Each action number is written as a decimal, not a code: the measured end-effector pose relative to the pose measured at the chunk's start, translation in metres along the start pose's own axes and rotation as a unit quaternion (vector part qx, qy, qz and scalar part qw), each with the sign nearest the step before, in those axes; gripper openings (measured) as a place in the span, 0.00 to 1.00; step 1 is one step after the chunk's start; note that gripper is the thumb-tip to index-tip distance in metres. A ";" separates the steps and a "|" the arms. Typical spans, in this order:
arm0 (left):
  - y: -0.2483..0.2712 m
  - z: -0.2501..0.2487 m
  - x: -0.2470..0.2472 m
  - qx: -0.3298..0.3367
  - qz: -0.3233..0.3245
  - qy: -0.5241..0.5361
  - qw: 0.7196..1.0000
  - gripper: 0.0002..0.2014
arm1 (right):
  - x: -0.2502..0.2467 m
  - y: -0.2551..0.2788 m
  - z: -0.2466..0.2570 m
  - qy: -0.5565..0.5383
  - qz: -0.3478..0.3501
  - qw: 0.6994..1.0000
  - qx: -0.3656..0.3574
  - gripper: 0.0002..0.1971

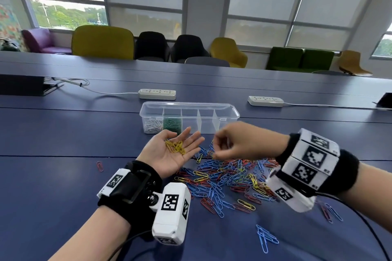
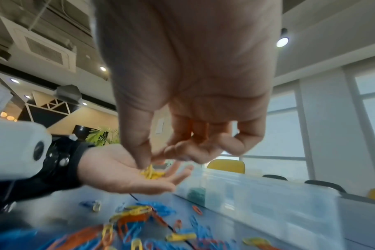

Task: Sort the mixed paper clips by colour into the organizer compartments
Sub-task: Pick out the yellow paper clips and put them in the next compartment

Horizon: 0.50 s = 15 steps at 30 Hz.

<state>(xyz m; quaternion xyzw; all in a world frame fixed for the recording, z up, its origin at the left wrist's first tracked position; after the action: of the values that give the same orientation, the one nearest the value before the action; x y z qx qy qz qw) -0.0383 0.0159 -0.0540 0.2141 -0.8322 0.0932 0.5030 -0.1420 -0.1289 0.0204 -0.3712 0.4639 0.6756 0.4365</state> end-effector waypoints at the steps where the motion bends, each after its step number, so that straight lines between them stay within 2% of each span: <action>1: 0.000 0.002 0.002 0.001 -0.004 -0.001 1.000 0.16 | -0.003 -0.007 0.007 0.004 -0.028 0.999 -0.015 0.05; 5: 0.003 0.000 0.003 0.014 -0.003 0.048 0.999 0.14 | -0.002 -0.035 0.027 0.003 -0.123 0.991 -0.053 0.06; 7: 0.003 -0.007 -0.002 0.039 -0.029 0.091 0.995 0.14 | -0.003 -0.041 0.026 -0.038 -0.180 0.981 -0.061 0.07; 8: 0.002 -0.010 -0.006 0.049 -0.045 0.106 0.992 0.15 | -0.002 -0.042 0.023 -0.045 -0.180 0.981 -0.057 0.07; 9: 0.002 -0.013 -0.008 0.056 -0.053 0.111 0.991 0.14 | 0.001 -0.043 0.019 -0.038 -0.145 0.988 -0.048 0.07; 12: 0.002 -0.018 -0.012 0.059 -0.036 0.105 0.992 0.12 | 0.016 -0.047 0.009 0.024 0.062 0.998 -0.004 0.10; 13: 0.002 -0.019 -0.014 0.055 -0.027 0.104 0.993 0.14 | 0.021 -0.049 0.006 0.040 0.104 0.994 0.010 0.12; 15: 0.003 -0.022 -0.018 0.051 -0.008 0.102 0.993 0.19 | 0.027 -0.052 0.003 0.048 0.131 0.990 0.027 0.16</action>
<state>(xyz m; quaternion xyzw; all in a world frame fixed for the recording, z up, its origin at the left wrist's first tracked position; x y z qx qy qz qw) -0.0147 0.0317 -0.0590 0.2359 -0.7689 0.1528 0.5743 -0.1028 -0.1097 -0.0186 -0.3274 0.5471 0.6956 0.3312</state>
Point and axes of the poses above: each hand's wrist, its own y-axis away from the middle knuckle, its own x-axis out of the palm, z = x × y, the point moved 1 cm from there along -y, towards the middle knuckle, and after that the axes turned 14 degrees about z, right-handed, at the moved point
